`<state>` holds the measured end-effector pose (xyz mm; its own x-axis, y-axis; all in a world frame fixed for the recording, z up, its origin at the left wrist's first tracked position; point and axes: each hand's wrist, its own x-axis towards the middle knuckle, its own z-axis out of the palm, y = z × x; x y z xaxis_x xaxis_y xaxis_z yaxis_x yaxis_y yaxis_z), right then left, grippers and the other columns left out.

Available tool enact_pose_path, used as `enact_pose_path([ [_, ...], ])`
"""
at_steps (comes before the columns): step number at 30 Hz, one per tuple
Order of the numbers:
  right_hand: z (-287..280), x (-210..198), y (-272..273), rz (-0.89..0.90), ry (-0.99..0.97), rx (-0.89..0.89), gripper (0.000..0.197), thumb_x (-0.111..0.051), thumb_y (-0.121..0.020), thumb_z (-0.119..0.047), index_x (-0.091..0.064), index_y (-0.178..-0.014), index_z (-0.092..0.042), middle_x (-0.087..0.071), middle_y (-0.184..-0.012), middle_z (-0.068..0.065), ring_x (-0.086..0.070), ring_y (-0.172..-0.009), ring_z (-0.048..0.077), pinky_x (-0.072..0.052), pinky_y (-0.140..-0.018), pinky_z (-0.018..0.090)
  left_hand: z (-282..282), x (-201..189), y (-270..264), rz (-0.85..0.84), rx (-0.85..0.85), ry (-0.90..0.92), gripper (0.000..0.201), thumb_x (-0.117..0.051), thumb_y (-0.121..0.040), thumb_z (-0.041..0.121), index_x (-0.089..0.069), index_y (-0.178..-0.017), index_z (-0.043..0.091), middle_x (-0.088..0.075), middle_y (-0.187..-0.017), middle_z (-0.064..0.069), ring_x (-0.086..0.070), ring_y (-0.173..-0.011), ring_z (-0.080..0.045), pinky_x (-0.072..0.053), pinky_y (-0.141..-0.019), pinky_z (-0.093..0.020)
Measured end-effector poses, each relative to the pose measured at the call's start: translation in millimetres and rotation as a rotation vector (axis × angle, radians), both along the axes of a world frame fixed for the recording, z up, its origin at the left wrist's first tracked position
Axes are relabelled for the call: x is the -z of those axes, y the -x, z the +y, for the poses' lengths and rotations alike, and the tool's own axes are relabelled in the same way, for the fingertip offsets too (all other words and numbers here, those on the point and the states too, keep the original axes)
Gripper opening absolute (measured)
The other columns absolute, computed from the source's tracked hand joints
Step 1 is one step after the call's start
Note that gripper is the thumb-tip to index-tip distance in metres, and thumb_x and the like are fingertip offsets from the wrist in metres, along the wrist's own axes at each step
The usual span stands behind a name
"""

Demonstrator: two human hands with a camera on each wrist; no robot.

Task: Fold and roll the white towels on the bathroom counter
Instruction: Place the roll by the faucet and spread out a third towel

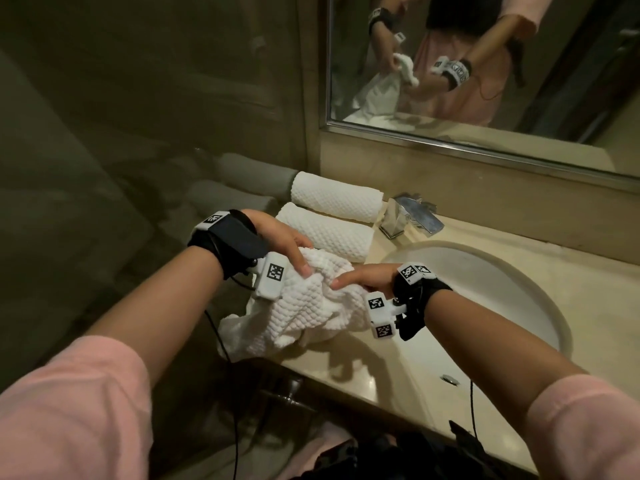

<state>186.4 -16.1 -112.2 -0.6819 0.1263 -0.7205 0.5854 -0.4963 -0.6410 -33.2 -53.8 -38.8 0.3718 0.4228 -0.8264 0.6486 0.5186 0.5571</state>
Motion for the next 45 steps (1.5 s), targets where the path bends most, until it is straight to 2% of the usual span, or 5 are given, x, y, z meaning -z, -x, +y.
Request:
enact_pose_path([
  [11,-77,-53,-99,0.282,0.015,0.324,0.034,-0.051,-0.09,-0.019,-0.054,-0.121,-0.004,-0.069,-0.103,0.02,-0.07,-0.084,0.031,-0.058,-0.077,0.039,-100,-48,-103,-0.088,-0.32,-0.284,0.051,-0.067,-0.085,0.008,-0.048,-0.131,-0.003,-0.057,-0.129,-0.023,-0.055,-0.119,-0.039,-0.043,-0.103,-0.049],
  [20,-131,-95,-200,0.312,-0.243,0.476,0.024,-0.045,-0.092,-0.018,-0.061,-0.104,-0.005,-0.072,-0.082,0.013,-0.069,-0.066,0.022,-0.058,-0.062,0.029,-151,-79,-212,-0.191,-0.228,-0.427,0.035,-0.047,-0.097,0.004,-0.046,-0.132,0.009,-0.066,-0.106,-0.003,-0.069,-0.085,-0.011,-0.058,-0.074,-0.027],
  [32,-145,-159,-298,0.422,-0.602,0.824,0.056,-0.057,-0.074,-0.017,-0.052,-0.127,0.003,-0.057,-0.108,0.024,-0.057,-0.092,0.032,-0.049,-0.083,0.04,-118,-133,-316,-0.311,-0.118,-0.567,0.047,-0.066,-0.082,0.02,-0.054,-0.123,0.001,-0.068,-0.106,-0.013,-0.068,-0.087,-0.022,-0.058,-0.069,-0.032],
  [41,-141,-247,-343,0.355,-1.029,1.25,0.054,-0.065,-0.065,-0.019,-0.055,-0.111,0.006,-0.061,-0.091,0.015,-0.06,-0.078,0.021,-0.05,-0.066,0.03,-77,-201,-380,-0.411,0.018,-0.79,0.017,-0.063,-0.082,0.006,-0.067,-0.097,0.0,-0.071,-0.084,-0.006,-0.067,-0.075,-0.013,-0.055,-0.073,-0.023],
  [45,-146,-290,-356,0.372,-1.181,1.331,0.039,-0.067,-0.071,-0.015,-0.059,-0.106,0.002,-0.064,-0.085,0.012,-0.06,-0.072,0.017,-0.05,-0.061,0.026,-68,-235,-399,-0.554,0.129,-0.822,0.035,-0.061,-0.083,0.006,-0.06,-0.117,-0.002,-0.064,-0.114,-0.017,-0.061,-0.105,-0.023,-0.046,-0.1,-0.035],
])
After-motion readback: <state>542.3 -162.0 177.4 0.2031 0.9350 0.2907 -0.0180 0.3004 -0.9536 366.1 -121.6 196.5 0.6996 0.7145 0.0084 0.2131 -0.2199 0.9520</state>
